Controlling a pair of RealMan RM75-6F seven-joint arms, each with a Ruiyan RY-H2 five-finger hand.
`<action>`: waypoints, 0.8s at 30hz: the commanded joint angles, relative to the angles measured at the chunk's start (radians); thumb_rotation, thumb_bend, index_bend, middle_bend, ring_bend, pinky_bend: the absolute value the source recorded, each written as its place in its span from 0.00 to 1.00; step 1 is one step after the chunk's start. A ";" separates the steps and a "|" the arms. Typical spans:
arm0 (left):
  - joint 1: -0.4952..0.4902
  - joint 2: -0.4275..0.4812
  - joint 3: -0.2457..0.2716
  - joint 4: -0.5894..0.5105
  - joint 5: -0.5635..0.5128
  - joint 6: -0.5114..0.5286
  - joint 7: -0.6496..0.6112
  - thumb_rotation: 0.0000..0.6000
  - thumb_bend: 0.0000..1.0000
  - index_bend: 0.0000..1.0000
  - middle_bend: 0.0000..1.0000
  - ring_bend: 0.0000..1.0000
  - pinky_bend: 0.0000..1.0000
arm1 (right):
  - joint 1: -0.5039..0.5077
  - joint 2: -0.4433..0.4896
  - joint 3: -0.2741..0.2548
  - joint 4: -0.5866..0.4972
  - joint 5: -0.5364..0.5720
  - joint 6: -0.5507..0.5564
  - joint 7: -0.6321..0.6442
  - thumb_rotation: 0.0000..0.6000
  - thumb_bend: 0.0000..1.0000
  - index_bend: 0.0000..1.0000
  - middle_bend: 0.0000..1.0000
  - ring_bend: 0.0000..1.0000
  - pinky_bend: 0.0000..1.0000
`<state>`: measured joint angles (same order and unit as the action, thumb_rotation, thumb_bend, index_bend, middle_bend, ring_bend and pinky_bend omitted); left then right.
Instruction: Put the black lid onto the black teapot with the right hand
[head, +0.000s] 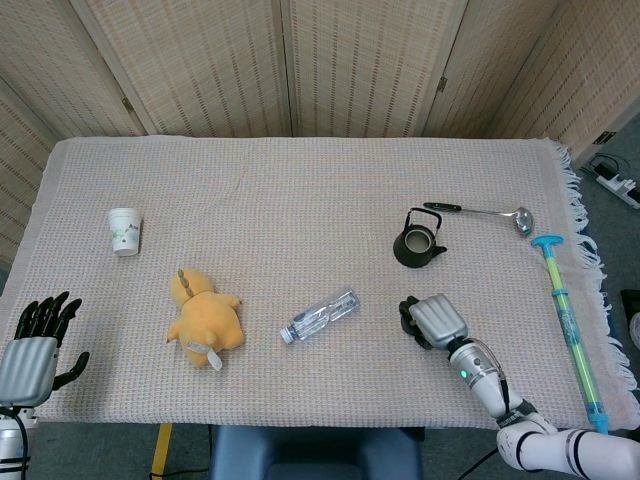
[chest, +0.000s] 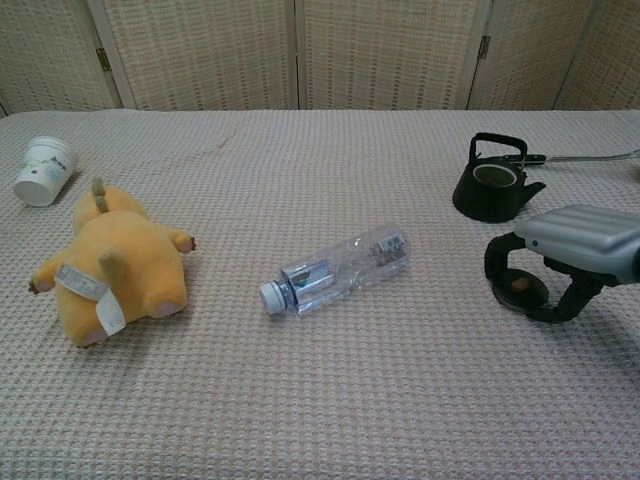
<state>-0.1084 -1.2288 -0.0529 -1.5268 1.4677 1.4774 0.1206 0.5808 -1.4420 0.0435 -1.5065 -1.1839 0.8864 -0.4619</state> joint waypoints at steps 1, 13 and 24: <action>0.001 -0.001 0.000 0.002 0.000 0.001 -0.002 1.00 0.29 0.09 0.00 0.00 0.00 | 0.001 0.002 0.001 -0.007 -0.004 0.009 0.003 1.00 0.33 0.38 0.38 0.96 0.84; 0.003 0.006 0.000 -0.004 0.005 0.008 -0.002 1.00 0.29 0.09 0.00 0.00 0.00 | 0.028 0.122 0.091 -0.091 0.035 0.052 0.041 1.00 0.33 0.40 0.39 0.96 0.84; 0.006 0.008 0.004 -0.018 0.010 0.012 0.008 1.00 0.29 0.09 0.00 0.00 0.00 | 0.139 0.141 0.171 0.015 0.225 -0.040 -0.011 1.00 0.33 0.40 0.39 0.96 0.84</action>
<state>-0.1022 -1.2208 -0.0494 -1.5447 1.4774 1.4898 0.1289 0.6928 -1.2912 0.2068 -1.5271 -0.9981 0.8750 -0.4512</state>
